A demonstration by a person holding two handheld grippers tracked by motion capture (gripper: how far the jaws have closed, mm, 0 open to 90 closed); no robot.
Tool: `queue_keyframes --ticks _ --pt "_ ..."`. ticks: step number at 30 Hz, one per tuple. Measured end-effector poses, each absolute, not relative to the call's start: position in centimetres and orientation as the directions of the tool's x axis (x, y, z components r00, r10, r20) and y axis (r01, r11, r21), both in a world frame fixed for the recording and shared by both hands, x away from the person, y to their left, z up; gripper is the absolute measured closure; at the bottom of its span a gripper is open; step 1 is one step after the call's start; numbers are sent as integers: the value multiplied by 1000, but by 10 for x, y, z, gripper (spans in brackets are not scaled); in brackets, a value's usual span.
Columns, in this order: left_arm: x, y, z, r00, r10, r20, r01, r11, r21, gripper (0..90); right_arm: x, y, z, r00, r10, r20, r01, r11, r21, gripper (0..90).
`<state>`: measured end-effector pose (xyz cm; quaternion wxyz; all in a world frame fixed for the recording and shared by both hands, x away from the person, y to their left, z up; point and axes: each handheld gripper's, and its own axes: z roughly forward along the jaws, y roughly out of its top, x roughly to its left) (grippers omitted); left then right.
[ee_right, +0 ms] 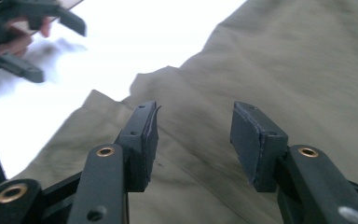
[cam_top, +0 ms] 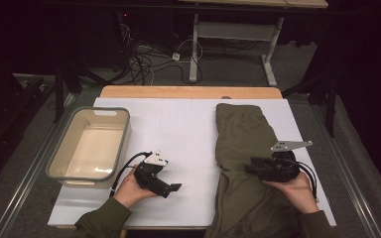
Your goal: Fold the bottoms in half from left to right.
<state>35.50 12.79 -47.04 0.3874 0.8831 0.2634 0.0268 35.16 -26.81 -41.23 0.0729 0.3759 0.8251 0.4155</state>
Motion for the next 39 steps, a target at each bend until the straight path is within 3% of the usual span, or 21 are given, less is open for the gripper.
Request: queue_keyframes --ticks 15,19,25,28,31,39 --pt "355 127 -471 859 488 -157 447 -563 695 9 349 -218 -407 -787 584 198 508 432 745 541" --pt "355 127 -471 860 486 -157 446 -563 695 10 349 -206 -411 -807 563 178 490 470 734 649" --pt "355 127 -471 860 486 -156 445 -565 695 10 350 -200 -421 -818 549 169 491 517 701 694" --pt "355 127 -471 859 487 -156 446 -565 695 9 351 -198 -426 -824 546 155 489 545 681 845" --pt "355 127 -471 859 487 -157 446 -564 695 9 350 -200 -427 -826 541 156 489 552 675 894" --pt "355 127 -471 860 486 -156 445 -565 695 9 346 -208 -423 -829 535 162 483 541 689 900"
